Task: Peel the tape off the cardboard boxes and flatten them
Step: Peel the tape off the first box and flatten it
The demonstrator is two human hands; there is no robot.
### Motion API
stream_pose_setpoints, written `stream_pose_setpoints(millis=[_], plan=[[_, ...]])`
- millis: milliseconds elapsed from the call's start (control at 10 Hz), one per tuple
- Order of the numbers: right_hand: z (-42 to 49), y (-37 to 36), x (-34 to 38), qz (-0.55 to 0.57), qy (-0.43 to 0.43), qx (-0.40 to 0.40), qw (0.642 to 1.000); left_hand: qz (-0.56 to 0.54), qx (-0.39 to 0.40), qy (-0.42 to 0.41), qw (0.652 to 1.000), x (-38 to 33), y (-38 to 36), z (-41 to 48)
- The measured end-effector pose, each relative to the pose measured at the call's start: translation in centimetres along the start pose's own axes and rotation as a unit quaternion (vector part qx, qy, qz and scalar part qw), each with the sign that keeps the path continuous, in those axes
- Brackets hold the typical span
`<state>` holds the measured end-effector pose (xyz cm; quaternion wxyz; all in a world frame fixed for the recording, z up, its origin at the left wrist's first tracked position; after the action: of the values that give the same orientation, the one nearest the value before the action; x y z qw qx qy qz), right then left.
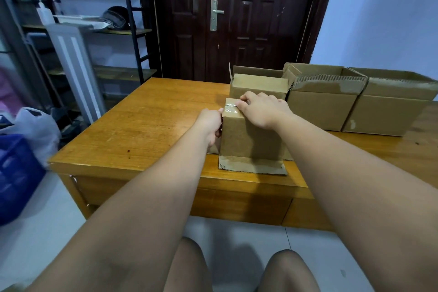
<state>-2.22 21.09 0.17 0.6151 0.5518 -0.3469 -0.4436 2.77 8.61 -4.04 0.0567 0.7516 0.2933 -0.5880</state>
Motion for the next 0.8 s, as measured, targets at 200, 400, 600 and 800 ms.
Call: stream_pose_setpoints(millis=[200, 400, 600, 800], plan=[[-0.2, 0.0, 0.1, 0.008, 0.001, -0.013, 1.0, 0.004, 0.035, -0.041, 0.999, -0.1, 0.3, -0.2], [-0.2, -0.1, 0.0, 0.013, 0.002, -0.014, 1.0, 0.019, 0.026, -0.145, 0.989, -0.6, 1.1, 0.2], [-0.1, -0.1, 0.0, 0.01, 0.003, -0.018, 1.0, 0.005, -0.009, -0.149, 0.989, -0.7, 0.4, -0.5], [-0.1, 0.0, 0.0, 0.002, 0.003, -0.013, 1.0, 0.052, -0.048, -0.177, 0.982, -0.5, 0.0, -0.1]])
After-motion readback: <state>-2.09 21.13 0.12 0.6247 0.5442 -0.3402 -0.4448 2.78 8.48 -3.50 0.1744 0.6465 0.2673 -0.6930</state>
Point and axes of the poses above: each hand's wrist, its own z-axis towards the middle knuckle, its own y-axis out of the back of the hand, x = y × z, the point moved 3 cm from there along z, towards the middle knuckle, and after that the axes turned 13 degrees about -z, right-handed, at the moved point
